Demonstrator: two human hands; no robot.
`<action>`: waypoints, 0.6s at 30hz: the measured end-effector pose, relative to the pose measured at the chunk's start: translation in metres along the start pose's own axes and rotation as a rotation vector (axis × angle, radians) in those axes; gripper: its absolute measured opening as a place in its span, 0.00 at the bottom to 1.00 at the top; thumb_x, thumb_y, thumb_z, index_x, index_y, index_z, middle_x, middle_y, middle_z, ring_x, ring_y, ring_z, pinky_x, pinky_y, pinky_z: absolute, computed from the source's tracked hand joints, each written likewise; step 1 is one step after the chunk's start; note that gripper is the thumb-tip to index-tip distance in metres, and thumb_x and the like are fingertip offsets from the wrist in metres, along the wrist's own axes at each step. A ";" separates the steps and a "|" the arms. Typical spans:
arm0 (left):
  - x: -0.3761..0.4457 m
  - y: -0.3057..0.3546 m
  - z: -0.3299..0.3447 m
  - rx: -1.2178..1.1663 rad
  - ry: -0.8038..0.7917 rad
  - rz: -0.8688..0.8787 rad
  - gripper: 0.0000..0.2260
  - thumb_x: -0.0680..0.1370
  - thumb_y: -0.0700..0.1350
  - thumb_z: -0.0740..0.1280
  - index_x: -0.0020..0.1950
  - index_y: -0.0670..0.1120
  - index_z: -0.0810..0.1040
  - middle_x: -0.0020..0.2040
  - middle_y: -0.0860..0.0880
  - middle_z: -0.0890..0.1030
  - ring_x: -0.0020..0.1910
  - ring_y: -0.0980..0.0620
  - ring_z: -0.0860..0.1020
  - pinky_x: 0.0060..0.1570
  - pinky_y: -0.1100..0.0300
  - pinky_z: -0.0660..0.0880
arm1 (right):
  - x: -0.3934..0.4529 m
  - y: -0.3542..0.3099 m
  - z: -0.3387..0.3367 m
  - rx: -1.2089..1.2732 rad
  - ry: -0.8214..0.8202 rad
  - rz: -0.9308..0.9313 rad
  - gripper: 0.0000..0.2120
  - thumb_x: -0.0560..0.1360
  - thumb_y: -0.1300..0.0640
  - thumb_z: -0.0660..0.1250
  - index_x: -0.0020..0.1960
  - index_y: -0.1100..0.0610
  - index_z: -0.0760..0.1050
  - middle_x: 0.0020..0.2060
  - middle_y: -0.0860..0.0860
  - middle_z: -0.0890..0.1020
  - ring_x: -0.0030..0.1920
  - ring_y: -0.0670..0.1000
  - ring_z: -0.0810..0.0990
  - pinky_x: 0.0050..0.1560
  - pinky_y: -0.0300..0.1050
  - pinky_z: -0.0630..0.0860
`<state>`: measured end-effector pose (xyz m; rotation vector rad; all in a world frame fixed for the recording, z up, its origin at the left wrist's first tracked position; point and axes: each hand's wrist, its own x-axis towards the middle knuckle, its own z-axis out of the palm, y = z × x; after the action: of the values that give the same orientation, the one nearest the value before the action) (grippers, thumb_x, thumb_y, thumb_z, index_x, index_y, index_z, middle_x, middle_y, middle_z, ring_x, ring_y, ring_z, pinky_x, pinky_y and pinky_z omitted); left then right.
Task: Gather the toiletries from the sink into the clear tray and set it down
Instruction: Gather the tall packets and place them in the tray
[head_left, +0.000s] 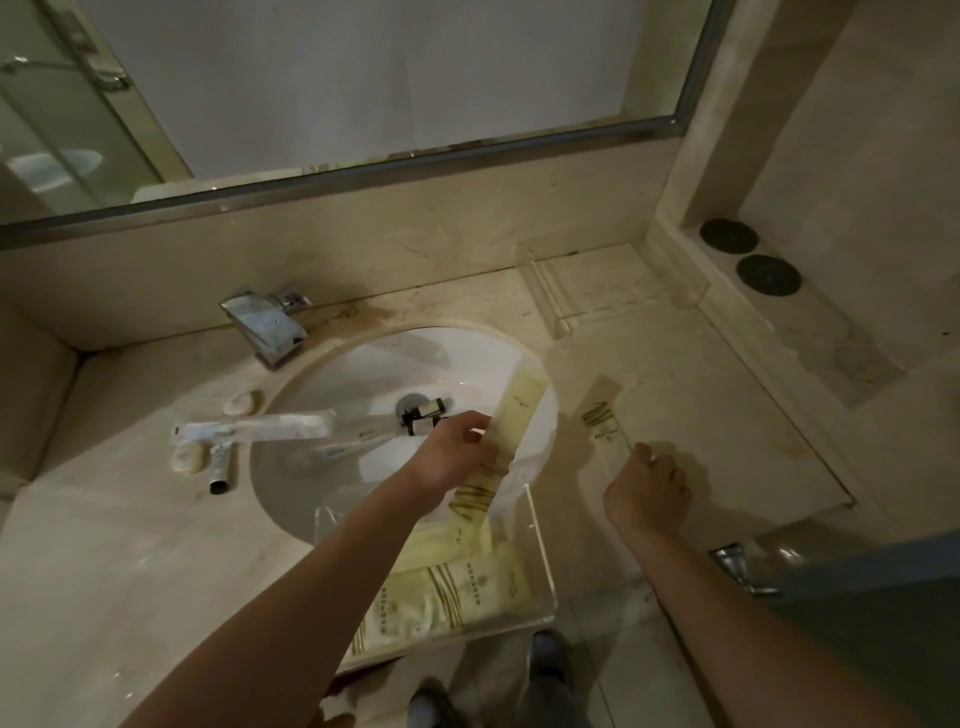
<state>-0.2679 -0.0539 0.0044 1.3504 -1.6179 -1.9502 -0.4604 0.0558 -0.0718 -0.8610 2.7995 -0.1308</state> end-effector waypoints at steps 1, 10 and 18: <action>0.001 0.001 -0.001 -0.015 0.017 -0.017 0.10 0.76 0.32 0.64 0.54 0.42 0.77 0.45 0.40 0.82 0.42 0.44 0.81 0.42 0.53 0.79 | 0.002 -0.002 0.000 0.017 -0.017 0.009 0.17 0.74 0.59 0.62 0.62 0.59 0.68 0.60 0.61 0.74 0.60 0.61 0.71 0.58 0.53 0.69; -0.010 0.006 -0.018 -0.241 0.102 -0.059 0.11 0.76 0.30 0.58 0.44 0.44 0.75 0.44 0.42 0.81 0.42 0.45 0.80 0.39 0.54 0.77 | -0.015 -0.050 -0.031 0.937 -0.305 0.005 0.06 0.71 0.65 0.64 0.47 0.59 0.73 0.43 0.58 0.79 0.37 0.55 0.76 0.37 0.45 0.71; -0.030 -0.001 -0.053 -0.307 0.199 -0.038 0.08 0.76 0.30 0.58 0.49 0.40 0.74 0.42 0.43 0.80 0.38 0.47 0.80 0.36 0.56 0.77 | -0.060 -0.107 -0.067 1.409 -0.766 -0.150 0.15 0.72 0.73 0.61 0.55 0.58 0.73 0.42 0.59 0.83 0.41 0.57 0.82 0.42 0.49 0.78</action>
<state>-0.2110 -0.0656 0.0208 1.4040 -1.1566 -1.9184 -0.3685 0.0034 0.0190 -0.5030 1.3432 -1.2546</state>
